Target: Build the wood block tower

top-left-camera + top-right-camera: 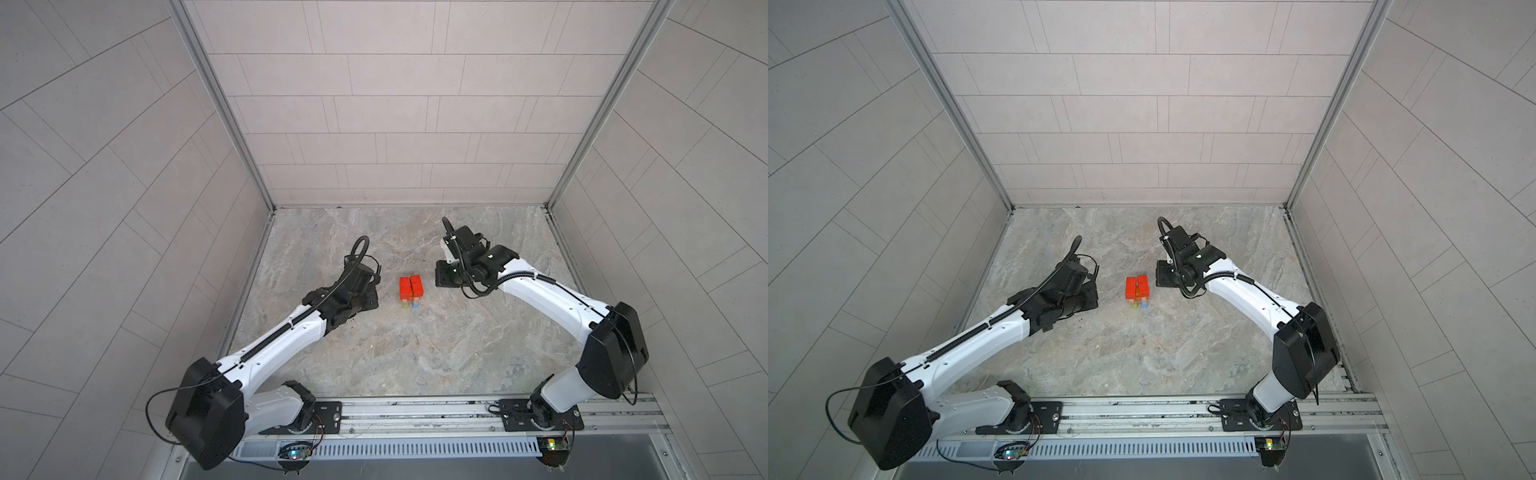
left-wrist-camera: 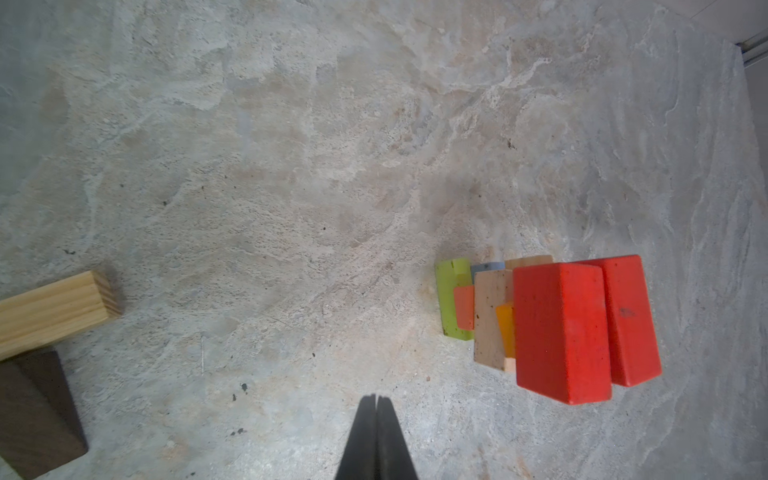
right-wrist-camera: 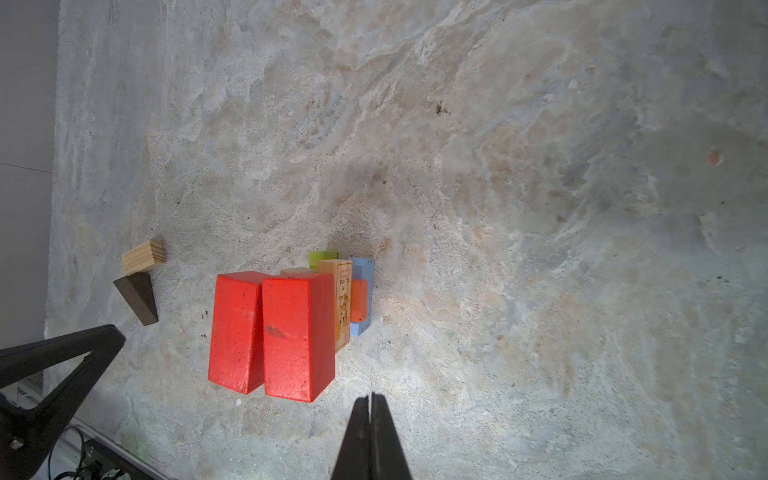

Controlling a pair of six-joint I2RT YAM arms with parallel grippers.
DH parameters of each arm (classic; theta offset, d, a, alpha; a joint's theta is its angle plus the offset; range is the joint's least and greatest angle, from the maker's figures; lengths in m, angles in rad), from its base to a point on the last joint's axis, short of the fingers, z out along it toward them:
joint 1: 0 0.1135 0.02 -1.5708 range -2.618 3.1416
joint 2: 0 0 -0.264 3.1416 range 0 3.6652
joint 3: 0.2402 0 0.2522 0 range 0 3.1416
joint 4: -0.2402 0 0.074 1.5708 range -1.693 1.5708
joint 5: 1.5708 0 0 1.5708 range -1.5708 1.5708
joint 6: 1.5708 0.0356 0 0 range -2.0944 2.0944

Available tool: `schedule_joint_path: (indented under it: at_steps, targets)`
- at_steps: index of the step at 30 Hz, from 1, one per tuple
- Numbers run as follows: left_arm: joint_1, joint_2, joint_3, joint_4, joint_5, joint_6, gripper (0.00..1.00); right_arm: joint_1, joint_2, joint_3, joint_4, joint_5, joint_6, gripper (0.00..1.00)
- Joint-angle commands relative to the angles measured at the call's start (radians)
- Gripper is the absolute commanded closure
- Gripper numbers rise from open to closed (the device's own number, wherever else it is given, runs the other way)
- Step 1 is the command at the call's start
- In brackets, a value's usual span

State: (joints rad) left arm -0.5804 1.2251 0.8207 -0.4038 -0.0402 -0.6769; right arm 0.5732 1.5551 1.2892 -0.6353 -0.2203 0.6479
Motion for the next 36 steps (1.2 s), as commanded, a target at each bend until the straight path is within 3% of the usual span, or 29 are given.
schedule_joint_path:
  at_steps: [1,18,36]
  targets:
    - [0.005,0.034,0.050,-0.011,0.054,-0.005,1.00,-0.004,0.020,-0.003,0.037,-0.047,-0.008,1.00]
    - [-0.033,0.218,0.182,0.016,0.089,-0.031,1.00,-0.015,0.096,-0.026,0.109,-0.135,-0.010,1.00]
    - [-0.080,0.302,0.248,0.031,0.086,-0.042,1.00,-0.015,0.115,-0.053,0.144,-0.182,0.004,1.00]
